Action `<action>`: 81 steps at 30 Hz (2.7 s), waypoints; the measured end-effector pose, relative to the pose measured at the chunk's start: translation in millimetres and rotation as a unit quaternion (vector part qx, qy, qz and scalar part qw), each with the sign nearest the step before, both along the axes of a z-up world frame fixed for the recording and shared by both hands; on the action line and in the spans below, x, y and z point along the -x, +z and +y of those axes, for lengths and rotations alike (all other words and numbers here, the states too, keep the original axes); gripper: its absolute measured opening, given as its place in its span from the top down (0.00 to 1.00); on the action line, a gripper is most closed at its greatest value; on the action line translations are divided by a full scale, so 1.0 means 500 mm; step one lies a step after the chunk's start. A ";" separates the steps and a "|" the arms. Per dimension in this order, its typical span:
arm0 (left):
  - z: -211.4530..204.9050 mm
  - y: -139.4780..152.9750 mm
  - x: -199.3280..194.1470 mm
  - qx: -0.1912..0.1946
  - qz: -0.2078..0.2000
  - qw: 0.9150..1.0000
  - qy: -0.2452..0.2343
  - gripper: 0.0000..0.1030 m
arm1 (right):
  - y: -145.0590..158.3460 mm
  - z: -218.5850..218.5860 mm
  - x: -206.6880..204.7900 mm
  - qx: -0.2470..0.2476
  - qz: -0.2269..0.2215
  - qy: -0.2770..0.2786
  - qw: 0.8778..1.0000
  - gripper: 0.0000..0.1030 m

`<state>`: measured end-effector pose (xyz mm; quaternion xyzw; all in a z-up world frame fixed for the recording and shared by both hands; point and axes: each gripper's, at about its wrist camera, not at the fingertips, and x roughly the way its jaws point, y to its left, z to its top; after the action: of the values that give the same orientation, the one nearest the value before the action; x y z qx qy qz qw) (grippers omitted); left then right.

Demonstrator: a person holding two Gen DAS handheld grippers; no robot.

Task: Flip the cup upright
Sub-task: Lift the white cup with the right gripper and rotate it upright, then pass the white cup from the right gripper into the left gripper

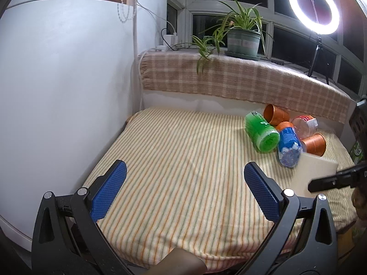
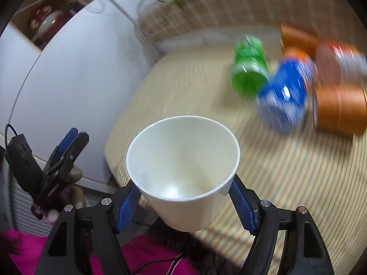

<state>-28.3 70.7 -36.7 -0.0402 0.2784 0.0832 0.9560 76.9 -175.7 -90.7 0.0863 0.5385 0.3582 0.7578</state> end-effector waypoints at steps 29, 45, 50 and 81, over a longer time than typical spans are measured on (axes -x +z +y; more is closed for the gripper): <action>-0.057 -0.030 -0.060 0.055 0.066 0.993 -0.085 0.00 | -0.060 -0.062 -0.045 -0.033 0.010 -0.053 0.998 0.19; -0.115 -0.134 -0.207 0.334 0.222 0.905 -0.142 0.05 | -0.021 -0.206 0.096 0.025 -0.090 -0.177 0.980 0.17; -0.134 -0.165 -0.242 0.369 0.249 0.885 -0.138 0.08 | -0.023 -0.241 0.110 0.030 -0.089 -0.200 0.975 0.17; -0.210 -0.202 -0.304 0.360 0.276 0.877 -0.159 0.23 | -0.053 -0.288 0.112 0.048 -0.074 -0.235 0.968 0.17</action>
<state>123.6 -34.5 -137.6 -0.3125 0.5440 -0.1682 0.7604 21.1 -319.9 -117.2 0.1466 0.4621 0.1492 0.8618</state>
